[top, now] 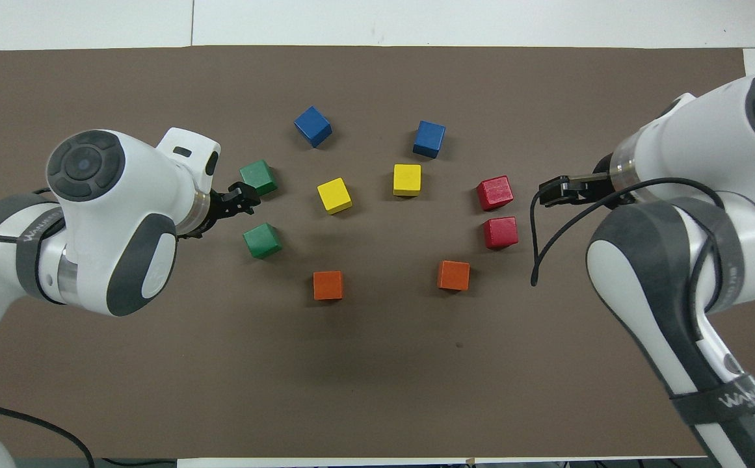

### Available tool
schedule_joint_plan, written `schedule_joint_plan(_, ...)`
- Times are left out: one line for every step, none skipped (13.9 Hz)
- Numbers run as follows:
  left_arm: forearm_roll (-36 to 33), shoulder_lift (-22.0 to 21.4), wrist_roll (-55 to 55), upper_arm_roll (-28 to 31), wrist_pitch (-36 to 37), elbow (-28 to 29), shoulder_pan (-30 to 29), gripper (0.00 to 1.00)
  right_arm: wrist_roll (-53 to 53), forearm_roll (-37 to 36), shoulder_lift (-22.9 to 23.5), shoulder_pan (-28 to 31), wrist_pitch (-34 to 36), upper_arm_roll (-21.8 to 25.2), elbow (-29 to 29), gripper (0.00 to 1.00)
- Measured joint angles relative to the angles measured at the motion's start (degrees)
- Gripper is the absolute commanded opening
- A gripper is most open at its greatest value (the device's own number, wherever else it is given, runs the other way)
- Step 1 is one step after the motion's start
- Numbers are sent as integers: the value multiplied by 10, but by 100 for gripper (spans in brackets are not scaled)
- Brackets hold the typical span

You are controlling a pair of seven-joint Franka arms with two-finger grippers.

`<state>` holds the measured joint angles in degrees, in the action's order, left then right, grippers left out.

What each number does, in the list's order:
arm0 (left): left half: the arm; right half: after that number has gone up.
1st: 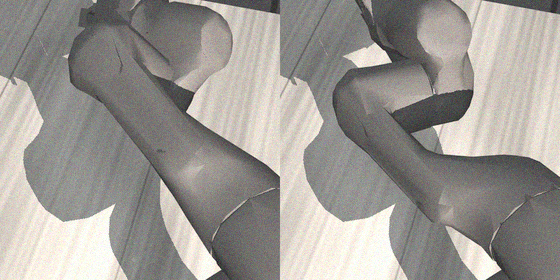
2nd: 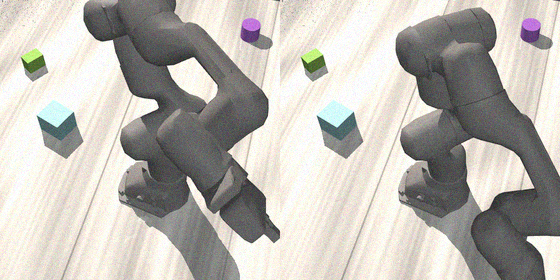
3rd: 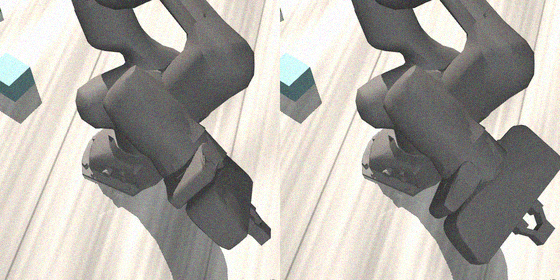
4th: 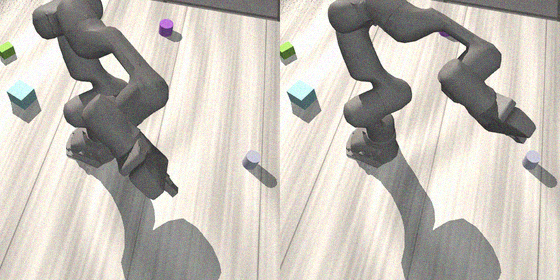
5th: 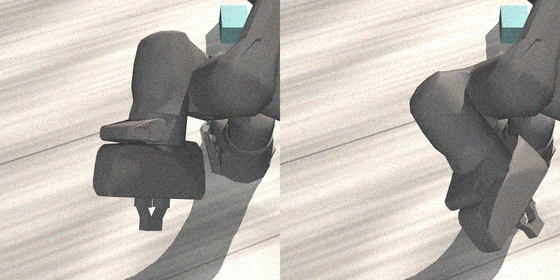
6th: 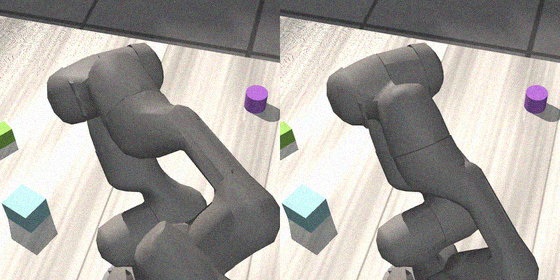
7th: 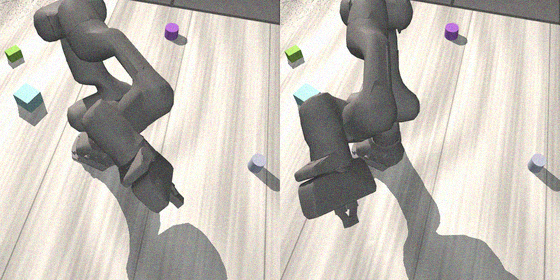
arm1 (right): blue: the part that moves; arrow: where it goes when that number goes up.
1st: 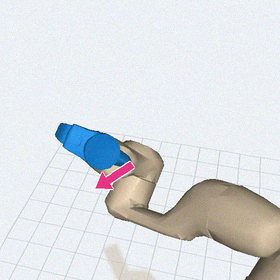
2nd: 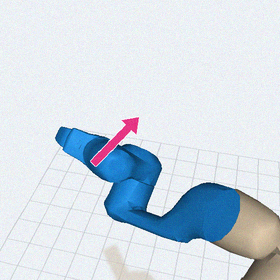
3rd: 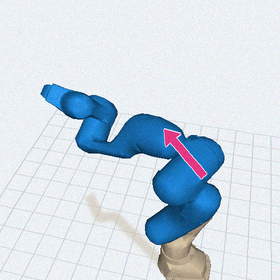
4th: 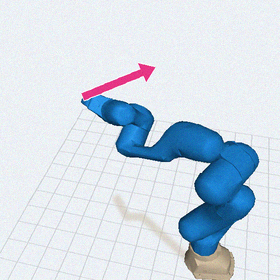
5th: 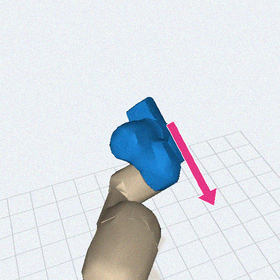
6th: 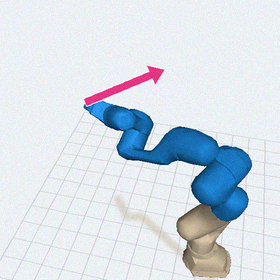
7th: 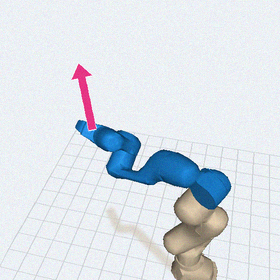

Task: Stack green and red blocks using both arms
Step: 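Reach the left gripper to a green block while the right gripper reaches red, then grasp the green block with the left gripper while the right gripper grasps red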

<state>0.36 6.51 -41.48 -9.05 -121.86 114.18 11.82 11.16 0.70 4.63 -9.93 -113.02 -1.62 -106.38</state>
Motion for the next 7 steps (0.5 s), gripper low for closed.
schedule_joint_plan(0,4,-6,0,-4,1,2,100,7,0,8,-7,-14,0,-6,100)
schedule_joint_plan(0,8,-11,0,-10,1,2,100,9,0,16,-12,-26,0,-13,100)
schedule_joint_plan(0,11,-12,0,-15,1,2,100,9,0,22,-14,-37,0,-20,100)
schedule_joint_plan(-2,16,-12,0,-22,1,3,100,9,0,28,-14,-49,0,-28,100)
schedule_joint_plan(-3,23,-12,1,-30,2,6,100,9,0,32,-14,-57,1,-36,100)
schedule_joint_plan(-6,30,-12,0,-37,3,10,100,9,0,35,-14,-63,1,-42,100)
schedule_joint_plan(-10,37,-12,0,-44,5,13,100,10,0,38,-14,-65,2,-48,100)
